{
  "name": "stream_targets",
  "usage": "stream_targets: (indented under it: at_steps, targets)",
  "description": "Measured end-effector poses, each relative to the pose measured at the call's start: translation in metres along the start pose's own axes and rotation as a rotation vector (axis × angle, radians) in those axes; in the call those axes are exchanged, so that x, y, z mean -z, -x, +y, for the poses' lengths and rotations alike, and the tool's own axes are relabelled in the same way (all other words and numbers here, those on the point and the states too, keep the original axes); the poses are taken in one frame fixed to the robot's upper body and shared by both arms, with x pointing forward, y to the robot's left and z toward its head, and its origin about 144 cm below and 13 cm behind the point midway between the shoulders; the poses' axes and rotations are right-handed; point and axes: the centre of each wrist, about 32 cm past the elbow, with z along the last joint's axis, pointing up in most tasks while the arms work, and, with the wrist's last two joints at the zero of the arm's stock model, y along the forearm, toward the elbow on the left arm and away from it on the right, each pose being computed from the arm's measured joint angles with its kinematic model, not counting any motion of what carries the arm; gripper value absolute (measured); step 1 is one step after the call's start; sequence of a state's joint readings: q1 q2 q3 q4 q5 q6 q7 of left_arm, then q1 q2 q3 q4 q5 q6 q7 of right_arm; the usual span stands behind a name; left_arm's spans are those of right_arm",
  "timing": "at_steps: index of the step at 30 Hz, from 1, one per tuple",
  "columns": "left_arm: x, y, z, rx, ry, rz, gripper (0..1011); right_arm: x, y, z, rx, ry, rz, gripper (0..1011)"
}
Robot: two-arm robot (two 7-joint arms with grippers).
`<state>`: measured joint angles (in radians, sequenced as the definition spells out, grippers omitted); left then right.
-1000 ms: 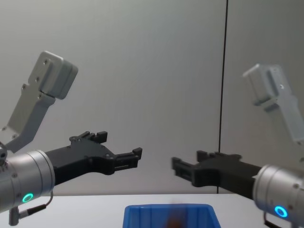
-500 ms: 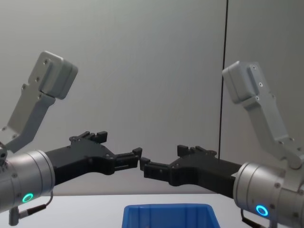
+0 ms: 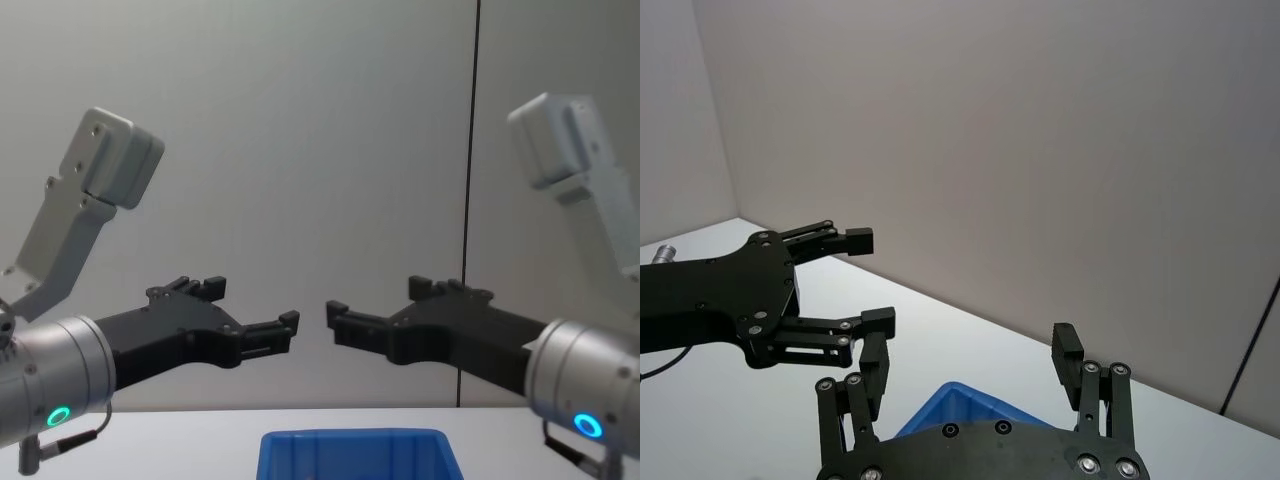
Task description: Pick up the two dolls from the table and place them into the box.
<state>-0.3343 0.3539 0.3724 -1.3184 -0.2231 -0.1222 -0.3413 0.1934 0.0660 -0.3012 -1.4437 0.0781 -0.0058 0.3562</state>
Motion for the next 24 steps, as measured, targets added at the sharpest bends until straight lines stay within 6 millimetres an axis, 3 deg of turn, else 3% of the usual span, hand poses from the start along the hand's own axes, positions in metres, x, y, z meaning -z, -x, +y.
stream_targets:
  at_steps: [24]
  targets:
    - [0.0, 0.0, 0.0, 0.0, 0.0, 0.0, 1001, -0.009, -0.001, -0.031, 0.103, -0.016, -0.022, 1001]
